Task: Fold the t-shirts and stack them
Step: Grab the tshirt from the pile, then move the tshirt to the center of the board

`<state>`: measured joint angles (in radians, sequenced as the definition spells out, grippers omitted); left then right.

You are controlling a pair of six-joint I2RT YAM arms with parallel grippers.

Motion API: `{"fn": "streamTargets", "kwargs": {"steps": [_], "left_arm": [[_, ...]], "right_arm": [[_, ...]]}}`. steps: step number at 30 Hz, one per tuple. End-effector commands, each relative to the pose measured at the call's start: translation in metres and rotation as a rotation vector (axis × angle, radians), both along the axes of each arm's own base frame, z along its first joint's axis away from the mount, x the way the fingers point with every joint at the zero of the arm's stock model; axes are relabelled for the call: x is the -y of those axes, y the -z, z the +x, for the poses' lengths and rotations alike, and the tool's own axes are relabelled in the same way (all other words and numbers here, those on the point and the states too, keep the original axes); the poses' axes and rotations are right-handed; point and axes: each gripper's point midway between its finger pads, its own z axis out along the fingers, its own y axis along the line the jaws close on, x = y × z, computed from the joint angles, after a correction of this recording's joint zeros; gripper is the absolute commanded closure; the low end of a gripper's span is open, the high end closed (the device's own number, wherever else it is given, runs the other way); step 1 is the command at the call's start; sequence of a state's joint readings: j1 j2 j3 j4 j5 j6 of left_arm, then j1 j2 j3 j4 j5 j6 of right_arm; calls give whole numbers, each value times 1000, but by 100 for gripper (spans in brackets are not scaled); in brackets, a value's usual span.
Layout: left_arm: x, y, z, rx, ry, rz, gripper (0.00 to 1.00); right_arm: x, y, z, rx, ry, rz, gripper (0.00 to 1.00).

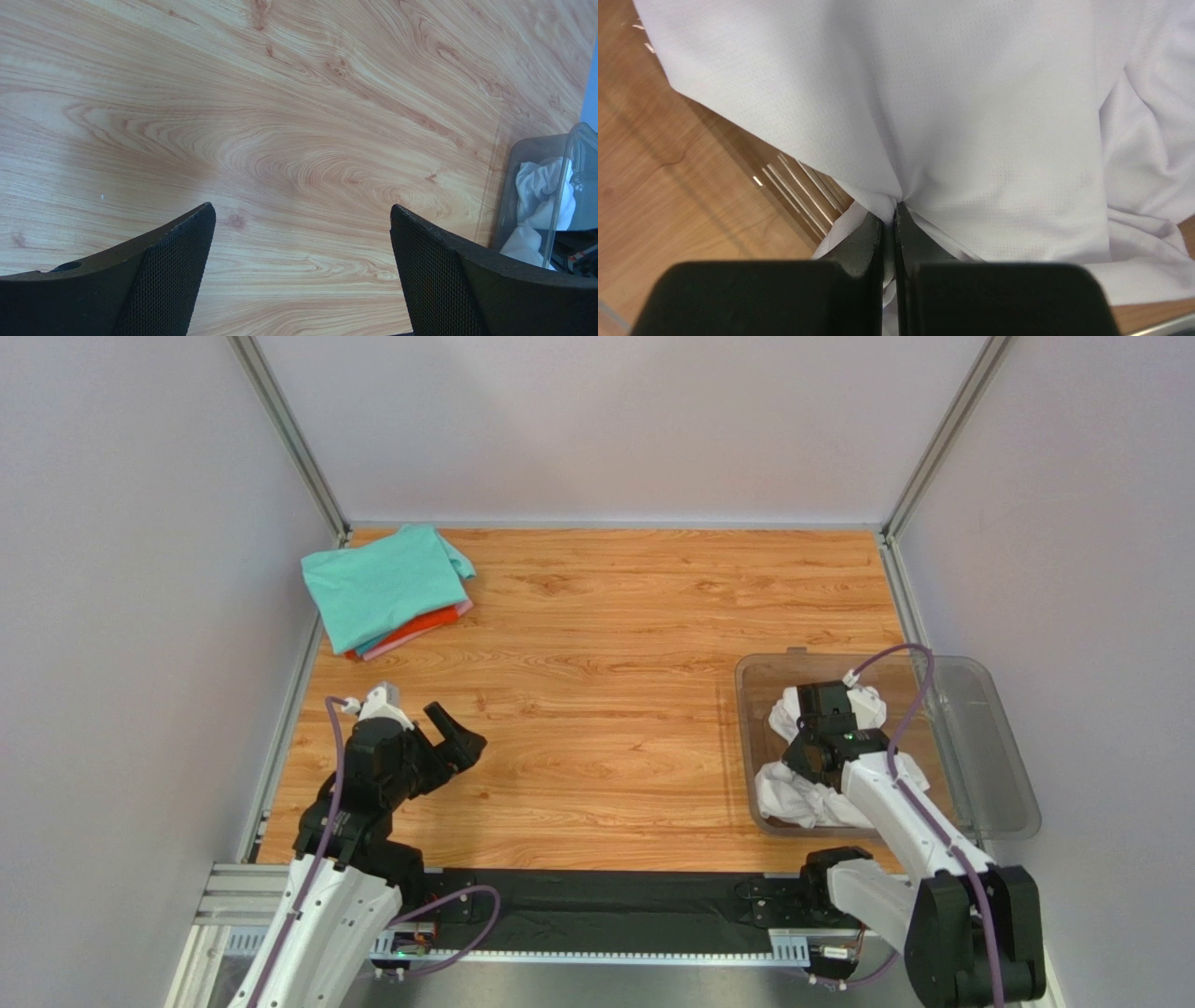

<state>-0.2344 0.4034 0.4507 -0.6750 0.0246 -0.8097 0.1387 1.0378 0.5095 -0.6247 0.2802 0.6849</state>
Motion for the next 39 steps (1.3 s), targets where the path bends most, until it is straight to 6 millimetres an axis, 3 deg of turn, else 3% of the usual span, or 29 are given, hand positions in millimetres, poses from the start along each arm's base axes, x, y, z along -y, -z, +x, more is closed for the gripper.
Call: {"fn": "streamTargets", "kwargs": {"steps": [1,4,8,9,15,21,22,25,29,31,32,35,39], "left_arm": [[2,-3,4,17,-2,-13,0],[4,-4,3,18,10,-19,0],[7,-2,2,8,24,-32,0],[9,-3,2,12,33,-39,0],[10,-3,2,13,36,-38,0],[8,-1,0,-2,26,-35,0],[7,1,0,-12,9,-46,0],[4,0,0,-21,-18,-47,0],[2,3,0,-28,-34,-46,0],[3,3,0,-26,-35,-50,0],[3,0,0,-20,-31,-51,0],[1,-1,1,-10,-33,-36,0],[-2,-1,1,-23,-52,-29,0]], "right_arm": [[-1,-28,4,69,-28,5,100],[3,-58,4,141,-44,-18,100],[6,-130,11,324,-62,-29,100],[6,-140,9,344,-70,-30,100],[-10,-229,7,600,-206,7,100],[-28,-294,8,731,-310,48,100],[-33,-311,10,760,-342,63,100],[-51,-335,16,792,-424,118,100],[-69,-382,23,879,-505,168,100],[-84,-390,28,878,-562,213,100],[-90,-408,26,925,-594,225,100],[-110,-432,29,969,-661,265,100],[-155,-448,28,981,-798,362,100]]}}
